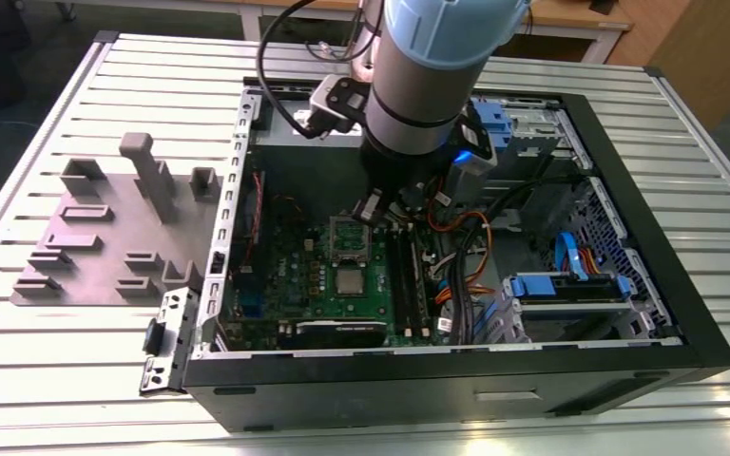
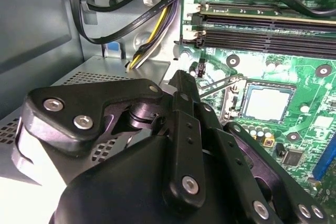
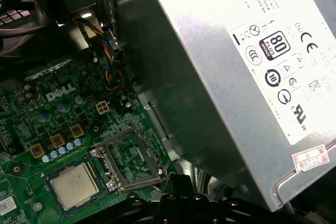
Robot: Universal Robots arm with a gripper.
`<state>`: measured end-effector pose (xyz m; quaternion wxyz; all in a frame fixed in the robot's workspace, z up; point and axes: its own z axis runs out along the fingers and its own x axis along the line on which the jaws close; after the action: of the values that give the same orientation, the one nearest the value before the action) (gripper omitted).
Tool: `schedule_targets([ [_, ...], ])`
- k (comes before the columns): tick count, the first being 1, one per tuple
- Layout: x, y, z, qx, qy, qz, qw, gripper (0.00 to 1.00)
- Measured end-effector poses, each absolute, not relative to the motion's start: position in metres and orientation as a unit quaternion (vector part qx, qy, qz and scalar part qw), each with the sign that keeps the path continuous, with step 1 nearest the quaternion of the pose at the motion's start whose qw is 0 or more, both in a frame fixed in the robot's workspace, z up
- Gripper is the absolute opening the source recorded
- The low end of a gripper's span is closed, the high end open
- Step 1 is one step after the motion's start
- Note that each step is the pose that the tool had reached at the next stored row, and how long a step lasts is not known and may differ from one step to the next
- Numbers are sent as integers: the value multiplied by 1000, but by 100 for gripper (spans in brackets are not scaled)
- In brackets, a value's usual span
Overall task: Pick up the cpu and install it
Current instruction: 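Close the cpu cover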
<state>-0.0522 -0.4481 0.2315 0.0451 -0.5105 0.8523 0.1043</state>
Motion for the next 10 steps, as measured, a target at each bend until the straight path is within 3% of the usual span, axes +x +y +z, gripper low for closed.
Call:
schedule_targets([
  [10, -53, -449, 235, -511, 852, 104, 45, 11],
])
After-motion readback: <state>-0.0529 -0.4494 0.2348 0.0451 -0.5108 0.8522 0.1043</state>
